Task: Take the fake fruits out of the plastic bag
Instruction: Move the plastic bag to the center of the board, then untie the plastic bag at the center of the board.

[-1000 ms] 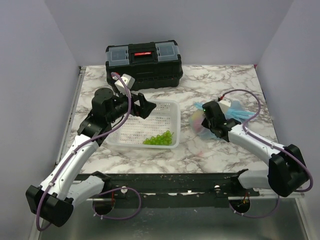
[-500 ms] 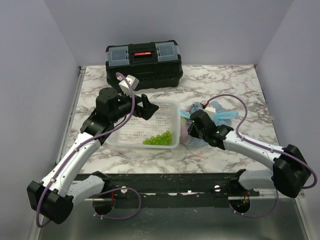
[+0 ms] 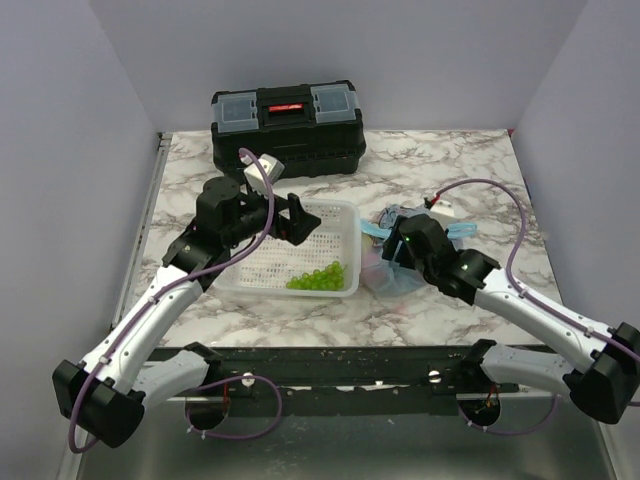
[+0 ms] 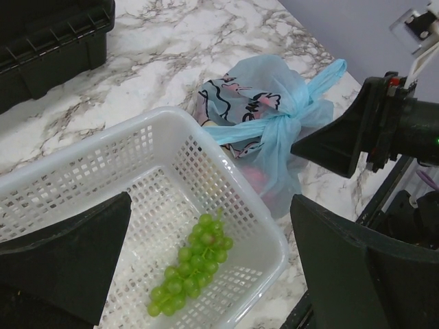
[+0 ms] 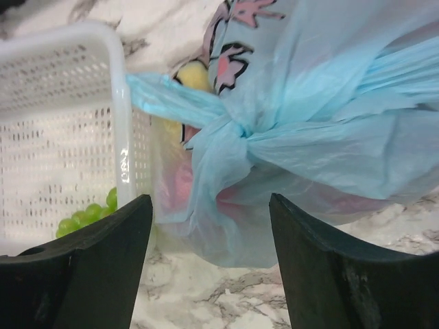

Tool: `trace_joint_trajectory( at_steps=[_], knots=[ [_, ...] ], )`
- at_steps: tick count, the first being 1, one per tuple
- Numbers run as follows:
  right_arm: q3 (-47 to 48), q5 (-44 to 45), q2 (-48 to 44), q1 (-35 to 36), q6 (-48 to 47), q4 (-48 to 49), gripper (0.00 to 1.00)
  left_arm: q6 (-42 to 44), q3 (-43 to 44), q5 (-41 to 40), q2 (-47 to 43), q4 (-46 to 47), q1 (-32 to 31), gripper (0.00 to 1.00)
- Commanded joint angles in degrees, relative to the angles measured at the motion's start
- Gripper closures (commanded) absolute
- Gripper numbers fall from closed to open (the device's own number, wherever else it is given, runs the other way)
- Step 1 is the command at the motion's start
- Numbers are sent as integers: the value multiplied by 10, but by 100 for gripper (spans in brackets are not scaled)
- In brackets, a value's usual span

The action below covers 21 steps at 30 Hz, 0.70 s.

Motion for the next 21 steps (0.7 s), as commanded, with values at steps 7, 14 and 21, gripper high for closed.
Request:
trace_joint_trajectory(
  at_steps=[7,14,21],
  knots=[
    [22,117,-20,-37,-27,-32,29,-42,0,55,51,31,-32,1],
    [6,-36,-41,-151,-104,26,51,-162,-2,66,125,121,-106,3],
    [28,-82,-25,-159,-140,44,53,-121,47,-33,228,153,-200,18]
  ],
)
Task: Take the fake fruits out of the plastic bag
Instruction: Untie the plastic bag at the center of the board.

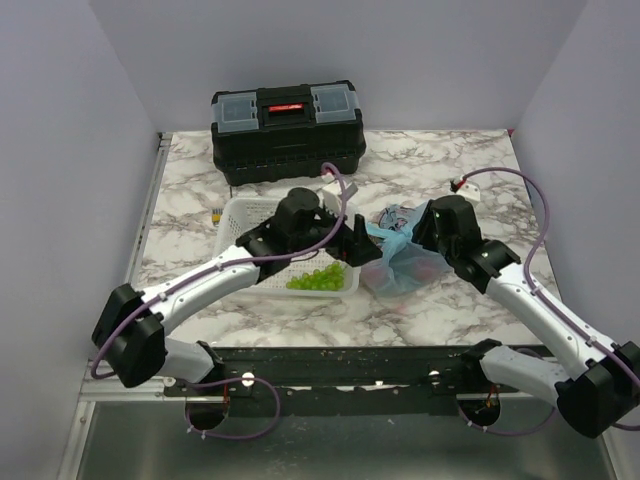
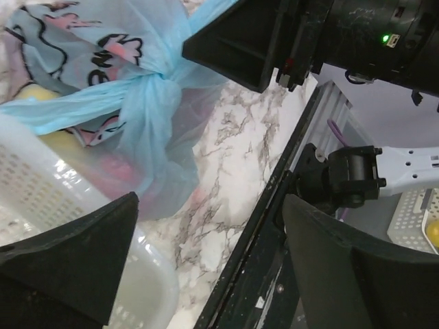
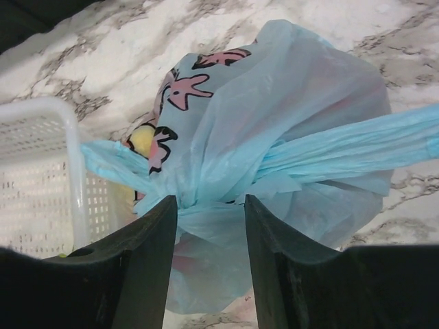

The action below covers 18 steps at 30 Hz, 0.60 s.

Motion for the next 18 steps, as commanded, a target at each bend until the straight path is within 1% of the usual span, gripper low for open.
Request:
trace_joint_trajectory(
  at_steps=[1,2,4,6,8,10,13,16,18],
  knots=[
    [29,-46,13,-6,-37,18,53,23,54,-74,71,29,-47,22],
    [33,-46,17,-9,-37,15,53,29,64,-82,89,26,-54,26],
    [33,-51,21,-14,-38,17,54,37,86,-94,118,22,-65,30],
    [34,-69,21,-23,-37,19,54,48,102,-110,141,24,-75,29],
    [33,-89,18,-27,-35,24,54,60,117,-132,163,22,-81,25],
    [33,-102,17,-32,-28,24,54,73,131,-149,185,22,-85,25],
    [33,-120,18,-46,-23,21,53,87,159,-167,220,6,-89,29],
    [39,-138,24,-60,-26,18,50,85,173,-160,242,6,-92,33],
    [44,-153,34,-63,-33,18,48,83,173,-158,250,12,-95,35]
  ],
)
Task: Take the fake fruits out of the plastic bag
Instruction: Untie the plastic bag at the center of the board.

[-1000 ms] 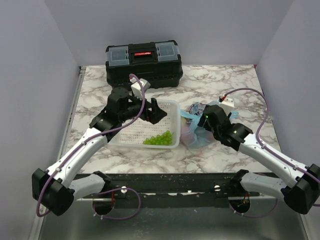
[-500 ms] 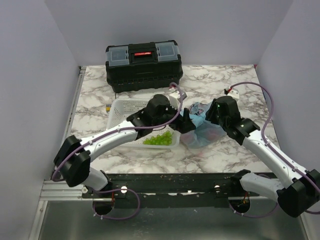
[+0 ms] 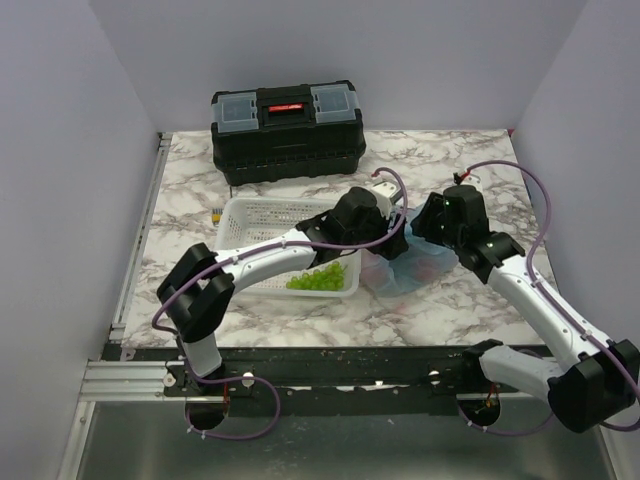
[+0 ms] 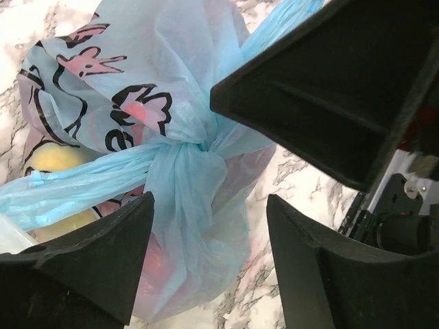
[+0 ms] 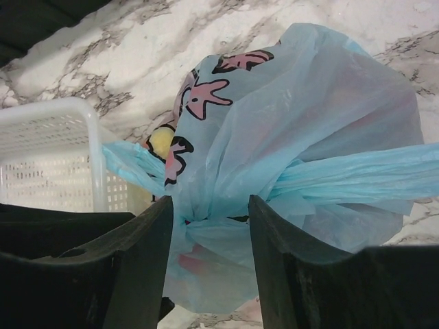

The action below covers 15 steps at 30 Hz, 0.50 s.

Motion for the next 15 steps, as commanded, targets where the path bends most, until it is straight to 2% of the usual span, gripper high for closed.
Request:
trace_joint_trajectory(
  at_steps=[1,5,8,11,13,15],
  knots=[
    [27,-52,20,-10,-11,3,48,11,15,-20,23,6,-10,35],
    [32,-69,40,-9,-13,4,48,10,18,-23,36,2,-10,39],
    [32,-64,46,-10,-14,8,48,9,24,-11,46,0,-10,46],
    [34,-60,52,-10,-14,9,48,6,24,0,51,3,-10,59],
    [34,-55,56,-10,-15,7,48,6,20,2,52,4,-10,73],
    [33,-56,60,-10,-21,7,48,7,15,2,48,7,-10,82]
  ],
)
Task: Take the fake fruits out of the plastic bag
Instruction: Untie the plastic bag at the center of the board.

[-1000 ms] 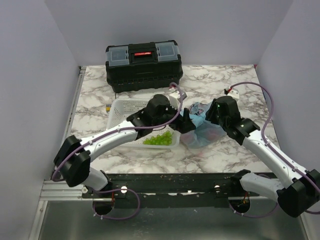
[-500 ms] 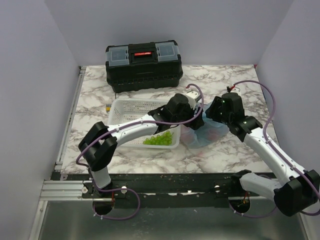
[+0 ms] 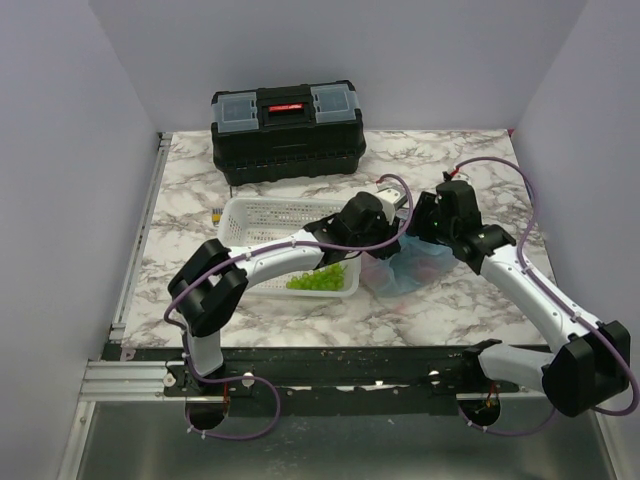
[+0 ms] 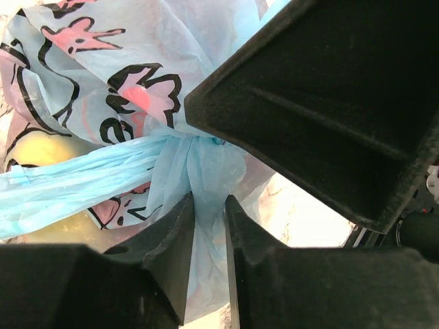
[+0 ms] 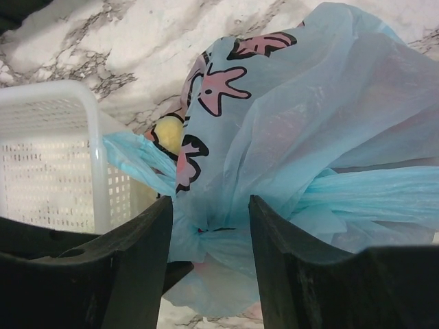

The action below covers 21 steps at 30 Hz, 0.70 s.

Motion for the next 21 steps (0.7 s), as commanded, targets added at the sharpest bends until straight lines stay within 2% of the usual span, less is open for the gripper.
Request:
trace_joint_trajectory(
  at_steps=[1,4,18,19,21],
  knots=[
    [16,-7,10,-1,-16,2,47,4,3,10,-1,12,-3,87],
    [13,-23,13,-1,-31,6,46,3,-10,13,-10,22,-3,100],
    [-18,-23,31,4,-56,32,43,-12,-33,35,-30,45,-3,100],
    [-21,-14,31,5,-55,35,44,-14,-34,38,-31,46,-3,100],
    [-23,6,31,5,-49,37,53,-18,-36,42,-32,49,-3,100]
  ],
)
